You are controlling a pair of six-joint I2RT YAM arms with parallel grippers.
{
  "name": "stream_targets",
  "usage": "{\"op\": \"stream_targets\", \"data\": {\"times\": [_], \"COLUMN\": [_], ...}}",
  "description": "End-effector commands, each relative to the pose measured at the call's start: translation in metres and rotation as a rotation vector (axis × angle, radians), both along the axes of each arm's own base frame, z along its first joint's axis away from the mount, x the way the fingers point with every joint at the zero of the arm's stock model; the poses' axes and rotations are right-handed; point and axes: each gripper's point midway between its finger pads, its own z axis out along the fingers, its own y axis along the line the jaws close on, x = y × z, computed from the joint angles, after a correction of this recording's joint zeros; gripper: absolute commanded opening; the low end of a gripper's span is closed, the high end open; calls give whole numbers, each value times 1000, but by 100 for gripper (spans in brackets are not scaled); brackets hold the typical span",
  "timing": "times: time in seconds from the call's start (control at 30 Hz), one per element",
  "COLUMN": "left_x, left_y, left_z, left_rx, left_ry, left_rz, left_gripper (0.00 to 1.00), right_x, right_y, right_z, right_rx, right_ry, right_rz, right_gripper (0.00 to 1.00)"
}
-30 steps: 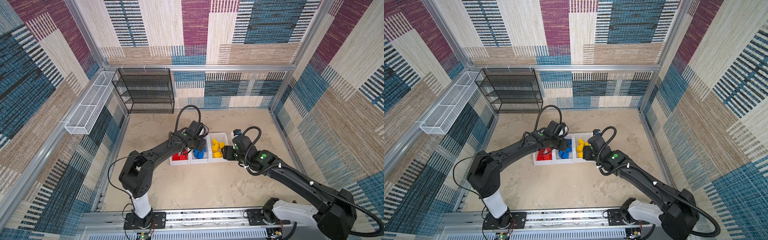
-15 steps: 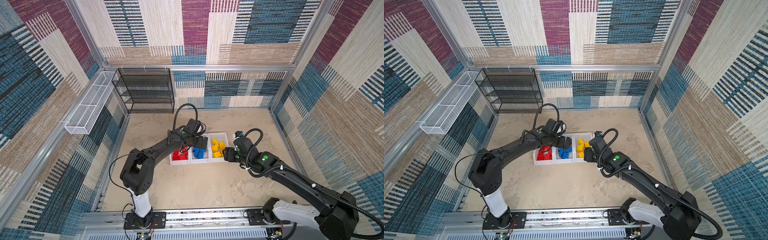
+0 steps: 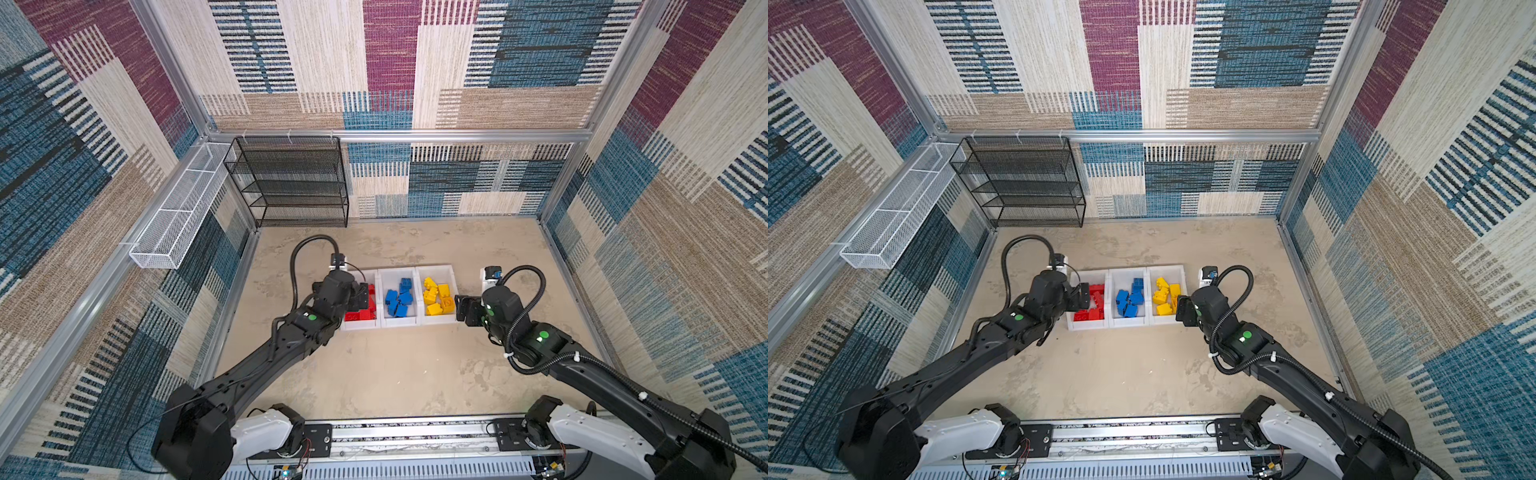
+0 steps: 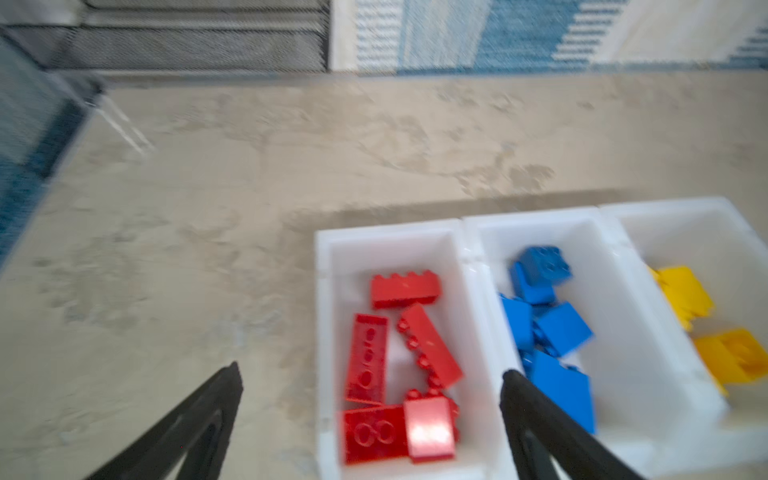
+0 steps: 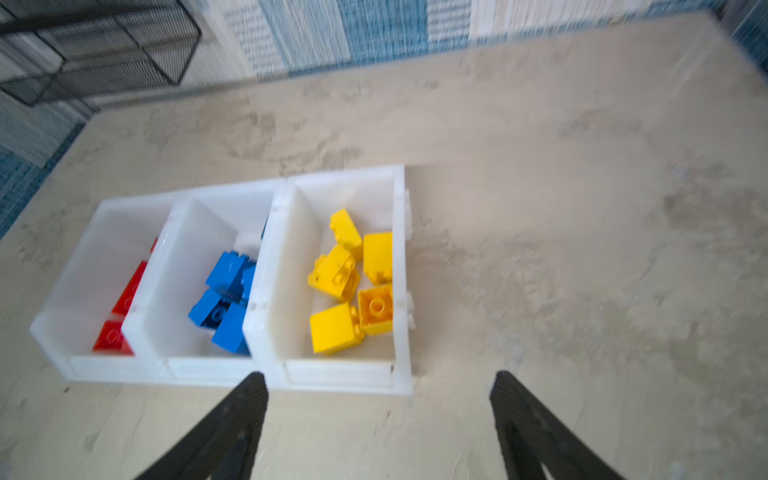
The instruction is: Sort the legos into containers by color
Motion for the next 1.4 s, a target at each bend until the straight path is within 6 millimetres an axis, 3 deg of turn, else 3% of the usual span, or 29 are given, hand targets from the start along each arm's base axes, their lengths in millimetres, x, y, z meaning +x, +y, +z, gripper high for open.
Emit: {"op": "stream_targets", "data": {"times": [0.0,0.07,0.17,0.3,0.37,0.47,0.57,0.63,0.7,0.87,1.37], "left_x": [1,-5,-4,9,22,39,51,53,56,61,61], "left_y": [58,84,106,125,127,128,130,139,135,124,124], "left_z": [21,10,-14,-43,-54,-67,-65,-75,-89,-90,-90], "left_rx": [111,160,171,127,115,136,107,52,5,8,9], "left_ry": [-185,-200,-218,-194,-186,-84,-158,-172,-115,-134,-135], "left_rz": [200,270,316,350,328,265,211,206,155,82,81], "left_gripper": [100,100,100,99,99,99,100,100,100,100,100], "right_x": [17,14,17,19,27,42,58,75,84,84,80], "right_y": [-37,-64,-100,-124,-132,-131,-127,-122,-121,-139,-139], "right_z": [56,51,20,-19,-28,-27,-26,-29,-30,-46,-45], "right_rx": [-91,-122,-88,-73,-94,-112,-96,-126,-164,-115,-113], "right_ry": [-389,-508,-500,-453,-429,-433,-446,-416,-413,-425,-445], "right_rz": [-129,-175,-225,-261,-294,-274,-250,-217,-201,-220,-209], "right_gripper": [99,100,100,99,100,100,100,100,100,100,100]}}
